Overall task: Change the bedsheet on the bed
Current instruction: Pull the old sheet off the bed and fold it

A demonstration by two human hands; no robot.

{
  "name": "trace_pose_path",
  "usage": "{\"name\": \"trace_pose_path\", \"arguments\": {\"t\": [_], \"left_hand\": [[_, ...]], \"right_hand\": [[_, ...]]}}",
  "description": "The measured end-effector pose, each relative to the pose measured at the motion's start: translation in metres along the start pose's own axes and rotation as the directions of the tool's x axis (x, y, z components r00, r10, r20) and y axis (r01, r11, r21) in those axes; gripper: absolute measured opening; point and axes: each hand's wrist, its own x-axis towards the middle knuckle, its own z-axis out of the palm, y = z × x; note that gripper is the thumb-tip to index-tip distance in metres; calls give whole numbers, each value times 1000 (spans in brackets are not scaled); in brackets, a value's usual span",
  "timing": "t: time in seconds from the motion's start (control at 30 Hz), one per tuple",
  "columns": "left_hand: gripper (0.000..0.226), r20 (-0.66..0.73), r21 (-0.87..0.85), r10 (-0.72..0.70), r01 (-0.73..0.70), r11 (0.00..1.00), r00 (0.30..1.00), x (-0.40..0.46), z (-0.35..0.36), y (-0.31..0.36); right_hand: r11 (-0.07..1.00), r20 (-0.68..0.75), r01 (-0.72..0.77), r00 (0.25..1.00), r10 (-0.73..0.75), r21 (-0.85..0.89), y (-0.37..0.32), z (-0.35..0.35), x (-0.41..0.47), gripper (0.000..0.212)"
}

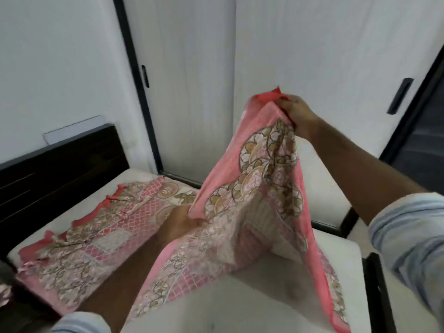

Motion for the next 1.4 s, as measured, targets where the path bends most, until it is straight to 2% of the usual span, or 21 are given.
{"name": "trace_pose_path", "arguments": {"t": [0.1,0.2,0.3,0.43,0.5,0.57,0.6,0.67,0.73,0.8,0.87,0.9,0.93,0.97,1.03,1.07,1.17,1.27,1.33,1.4], "left_hand": [[25,44,48,-33,31,998,998,27,-9,-41],[19,70,1,-72,72,997,995,47,-26,-75],[19,80,0,-70,70,998,994,62,-45,-98],[9,58,-57,-16,20,998,998,76,-63,-95],[22,-40,-83,84,-88,993,996,95,-83,-80],[22,-169,-123,159,-181,976,973,121,-114,-52],[25,-235,-110,204,-235,966,950,134,-129,-33],[34,-361,-27,342,-376,926,868,152,-160,17],[22,-460,74,465,-489,869,757,161,-195,78],[21,-585,115,516,-565,817,626,160,-231,142],[22,-690,182,547,-617,766,474,161,-267,194],[23,-722,226,562,-629,743,403,160,-282,216],[23,-733,262,575,-629,731,363,162,-296,232],[24,-725,308,597,-614,727,343,165,-308,246],[26,-664,437,655,-523,732,361,174,-321,259],[26,-626,495,674,-468,732,392,179,-322,260],[19,-513,594,692,-372,713,508,183,-310,255],[17,-428,640,672,-322,698,605,189,-288,240],[15,-410,643,658,-312,700,632,193,-272,232],[13,-393,651,675,-330,684,625,196,-261,230]], "right_hand": [[999,-38,10,999,-8,39,-31,11,18,25],[998,-256,40,966,-26,51,-52,12,30,22],[998,-472,64,880,-52,8,-57,-1,31,23],[976,-590,-120,807,-12,-183,-48,-6,27,25],[970,-508,-168,860,56,-178,-43,-8,20,25],[984,-257,-144,960,113,-106,-43,-10,11,26],[989,-114,-135,985,128,-59,-43,-11,8,26],[994,98,-98,991,93,42,-51,-15,8,30],[974,161,-41,987,5,224,-65,-26,13,33],[937,31,37,998,-50,348,-83,-43,17,37],[933,-177,165,978,-112,320,-109,-60,15,31],[924,-306,251,938,-159,289,-122,-67,13,27],[897,-467,349,863,-194,271,-128,-76,14,23],[866,-622,436,755,-205,244,-133,-81,9,20],[903,-821,420,546,-167,96,-132,-104,4,28],[925,-863,379,475,-171,26,-128,-112,0,33],[882,-906,450,419,-68,142,-114,-132,3,24],[932,-918,347,394,-43,106,-108,-137,-1,24],[934,-922,347,383,-60,84,-99,-138,-10,19],[911,-948,410,304,-91,44,-88,-140,-18,17]]}}
